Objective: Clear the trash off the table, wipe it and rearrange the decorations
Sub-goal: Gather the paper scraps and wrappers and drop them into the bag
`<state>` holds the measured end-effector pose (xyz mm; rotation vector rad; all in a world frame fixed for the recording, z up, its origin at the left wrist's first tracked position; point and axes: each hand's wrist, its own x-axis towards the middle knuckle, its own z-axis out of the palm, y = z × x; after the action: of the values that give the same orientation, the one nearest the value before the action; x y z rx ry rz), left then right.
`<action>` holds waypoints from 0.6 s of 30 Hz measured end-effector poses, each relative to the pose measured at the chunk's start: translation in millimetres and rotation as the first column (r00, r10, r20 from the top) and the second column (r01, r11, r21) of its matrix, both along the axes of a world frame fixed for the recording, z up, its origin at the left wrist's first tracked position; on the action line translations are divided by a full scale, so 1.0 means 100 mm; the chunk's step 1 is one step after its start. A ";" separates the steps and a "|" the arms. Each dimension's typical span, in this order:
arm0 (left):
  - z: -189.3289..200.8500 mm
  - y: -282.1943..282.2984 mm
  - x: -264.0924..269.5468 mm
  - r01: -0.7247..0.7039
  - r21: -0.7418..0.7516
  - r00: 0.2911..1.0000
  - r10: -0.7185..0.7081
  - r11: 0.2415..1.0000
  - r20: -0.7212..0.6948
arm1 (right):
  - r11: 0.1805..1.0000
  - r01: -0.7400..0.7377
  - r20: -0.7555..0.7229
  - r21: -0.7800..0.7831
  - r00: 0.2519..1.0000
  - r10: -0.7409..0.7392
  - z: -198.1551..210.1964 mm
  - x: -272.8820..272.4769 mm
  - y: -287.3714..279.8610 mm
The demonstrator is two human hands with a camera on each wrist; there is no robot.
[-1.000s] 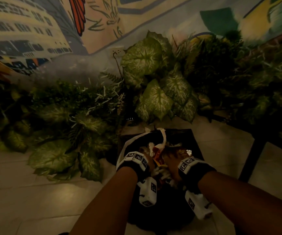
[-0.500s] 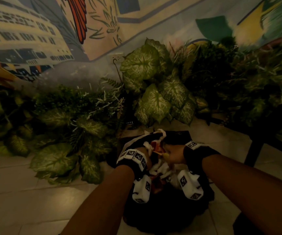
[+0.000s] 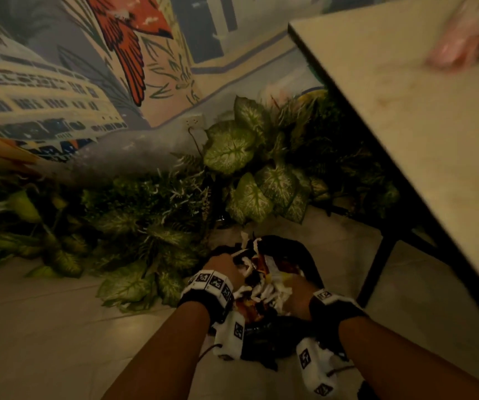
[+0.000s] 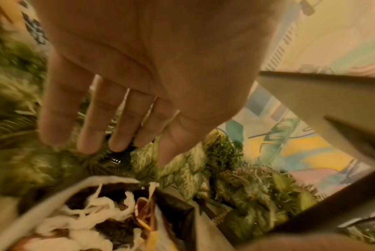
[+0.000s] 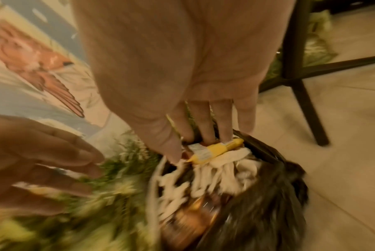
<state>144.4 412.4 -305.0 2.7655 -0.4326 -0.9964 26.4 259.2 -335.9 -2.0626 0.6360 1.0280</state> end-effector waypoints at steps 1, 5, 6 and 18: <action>0.24 0.02 -0.05 -0.001 0.014 1.000 0.001 1.000 -0.012 | 0.999 0.028 -0.006 0.016 1.000 -0.028 0.23 -0.09 0.05; 1.23 0.02 -0.32 0.166 0.054 0.982 -0.160 0.985 -0.103 | 0.998 -0.065 0.009 0.009 0.998 0.065 1.50 -0.36 0.24; 1.46 -0.01 -0.40 0.241 0.051 0.964 -0.233 0.969 -0.129 | 0.997 -0.079 0.044 0.018 0.996 0.079 1.75 -0.41 0.23; 3.03 -1.27 -0.66 0.246 -0.324 0.962 -0.272 0.913 -0.037 | 0.998 0.059 0.417 0.011 0.907 -0.058 3.67 -1.35 -1.64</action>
<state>77.9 285.5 -1.8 2.4123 -0.8832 -0.9880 -108.6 95.6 31.1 -2.1589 0.4704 0.5206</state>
